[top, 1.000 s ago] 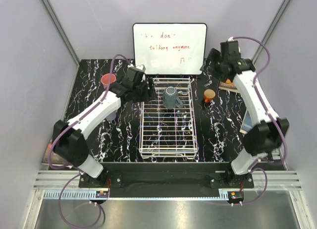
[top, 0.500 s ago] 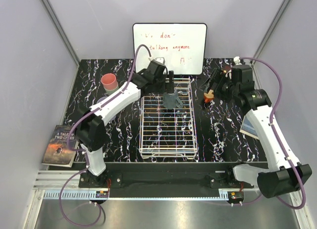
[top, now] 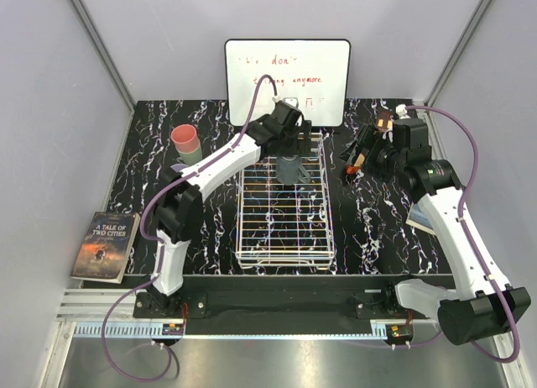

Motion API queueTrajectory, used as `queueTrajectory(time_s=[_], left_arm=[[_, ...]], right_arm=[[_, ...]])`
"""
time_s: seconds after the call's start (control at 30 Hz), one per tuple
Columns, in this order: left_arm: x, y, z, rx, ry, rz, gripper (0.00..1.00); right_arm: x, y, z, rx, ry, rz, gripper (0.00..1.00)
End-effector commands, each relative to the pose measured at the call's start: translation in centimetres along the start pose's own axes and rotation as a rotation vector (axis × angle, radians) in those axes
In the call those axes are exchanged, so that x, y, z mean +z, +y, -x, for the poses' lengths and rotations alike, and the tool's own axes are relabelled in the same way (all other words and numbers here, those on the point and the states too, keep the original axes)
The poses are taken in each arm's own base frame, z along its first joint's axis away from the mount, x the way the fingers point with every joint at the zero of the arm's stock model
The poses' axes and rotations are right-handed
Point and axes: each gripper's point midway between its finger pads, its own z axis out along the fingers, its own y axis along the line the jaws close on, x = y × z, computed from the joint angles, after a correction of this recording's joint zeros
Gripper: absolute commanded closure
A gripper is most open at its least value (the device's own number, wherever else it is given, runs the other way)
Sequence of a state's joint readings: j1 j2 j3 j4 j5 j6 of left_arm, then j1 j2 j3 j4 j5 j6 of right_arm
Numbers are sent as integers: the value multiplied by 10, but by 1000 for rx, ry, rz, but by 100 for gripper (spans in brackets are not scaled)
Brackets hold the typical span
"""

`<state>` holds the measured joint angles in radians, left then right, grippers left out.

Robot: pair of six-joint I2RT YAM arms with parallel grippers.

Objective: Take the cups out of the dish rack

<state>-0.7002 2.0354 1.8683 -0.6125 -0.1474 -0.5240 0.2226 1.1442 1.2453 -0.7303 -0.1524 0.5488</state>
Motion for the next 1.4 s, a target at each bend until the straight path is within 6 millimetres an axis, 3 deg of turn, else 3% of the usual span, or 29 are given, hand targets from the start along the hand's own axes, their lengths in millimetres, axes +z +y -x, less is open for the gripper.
queueTrajectory(time_s=[0.0, 0.27, 0.33, 0.37, 0.4, 0.47, 0.5, 0.53, 0.67, 0.8, 0.93, 1.07, 1.13, 1.17, 1.23, 1.27, 1.3, 1.33, 1.37], left_arm=[[10, 2, 0, 2, 4, 31, 1], [22, 12, -20, -3, 51, 68, 1], [24, 11, -22, 0, 59, 62, 9], [25, 10, -23, 0, 62, 58, 16], [25, 9, -24, 0, 66, 51, 39], [25, 10, -26, 1, 72, 52, 72], [25, 10, -26, 1, 73, 54, 83], [25, 11, -27, 0, 75, 57, 100], [21, 13, -30, 10, 80, 56, 100], [4, 3, -17, 23, 57, 3, 100], [-40, -23, 23, 8, -32, -129, 100], [-78, -44, 49, -36, -74, -295, 100], [-85, -44, 57, -74, -82, -352, 100], [-102, -51, 61, -99, -88, -423, 100], [-103, -44, 63, -147, -115, -496, 100], [-125, -52, 67, -189, -118, -596, 100], [-122, -46, 64, -252, -130, -665, 100], [-137, -44, 69, -271, -168, -715, 100], [-134, -33, 68, -295, -214, -755, 100]], right_arm=[[-6, 6, -5, -15, 7, 35, 12], [0, 0, -12, -15, 27, 19, 12], [0, -1, -13, -15, 30, 16, 12], [0, -2, -13, -15, 29, 16, 12], [0, -2, -14, -11, 30, 13, 12], [-1, -2, -14, -13, 25, 13, 12], [-1, -3, -14, -12, 23, 11, 12], [-1, -4, -14, -10, 25, 8, 12], [0, -3, -14, -6, 24, 12, 12], [-1, -1, -11, -8, 15, 18, 12], [-2, 3, -6, -14, -1, 24, 12], [-1, 5, -2, -10, -10, 30, 12], [-1, 7, 0, -6, -17, 39, 12], [0, 7, 0, -5, -18, 42, 12], [2, 9, 0, 5, -18, 52, 12], [4, 9, -2, 9, -13, 59, 12], [5, 12, 0, 16, -20, 70, 12], [7, 12, -3, 19, -10, 78, 12], [8, 15, -1, 22, -20, 95, 12]])
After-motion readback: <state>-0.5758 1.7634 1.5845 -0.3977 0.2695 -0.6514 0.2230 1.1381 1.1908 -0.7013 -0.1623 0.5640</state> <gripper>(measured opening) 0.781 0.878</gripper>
